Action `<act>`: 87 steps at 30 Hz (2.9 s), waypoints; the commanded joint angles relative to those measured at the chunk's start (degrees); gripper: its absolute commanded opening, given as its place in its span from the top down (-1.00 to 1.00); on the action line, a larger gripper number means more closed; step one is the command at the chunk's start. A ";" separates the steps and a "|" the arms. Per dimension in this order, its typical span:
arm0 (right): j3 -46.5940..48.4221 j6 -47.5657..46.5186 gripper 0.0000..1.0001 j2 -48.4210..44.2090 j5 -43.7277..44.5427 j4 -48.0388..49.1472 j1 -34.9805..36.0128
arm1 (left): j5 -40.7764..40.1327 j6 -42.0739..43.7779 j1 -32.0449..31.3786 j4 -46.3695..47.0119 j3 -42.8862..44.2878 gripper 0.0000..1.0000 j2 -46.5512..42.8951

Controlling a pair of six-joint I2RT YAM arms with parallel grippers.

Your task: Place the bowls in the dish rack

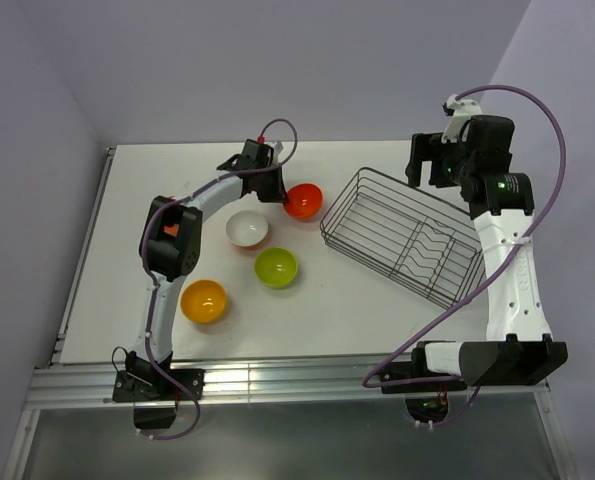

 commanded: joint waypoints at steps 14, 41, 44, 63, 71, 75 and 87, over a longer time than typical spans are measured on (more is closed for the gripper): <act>-1.07 12.00 -1.00 -3.51 -23.87 8.66 0.42 | 18.53 -4.28 6.62 3.36 2.14 1.00 -16.27; -14.51 54.19 -1.00 -0.53 -39.46 33.90 8.76 | 37.28 -33.11 6.80 38.27 -29.16 0.99 -35.00; -16.80 57.36 -1.00 1.23 -40.86 36.27 9.82 | 35.26 -32.06 6.45 35.73 -28.98 0.99 -34.74; -12.94 53.77 -1.00 8.09 -34.71 34.17 18.87 | 33.67 -34.43 4.34 38.53 -30.03 0.99 -31.92; -12.32 53.16 -1.00 8.00 -33.66 35.05 19.67 | 33.15 -33.64 3.99 36.86 -29.86 0.99 -31.75; -12.94 53.33 -0.95 7.38 -33.48 34.97 19.67 | 32.71 -33.11 3.99 36.33 -30.04 0.99 -31.57; -12.41 51.66 -0.69 6.94 -31.46 32.50 20.19 | 29.90 -28.63 2.84 30.79 -29.42 1.00 -31.66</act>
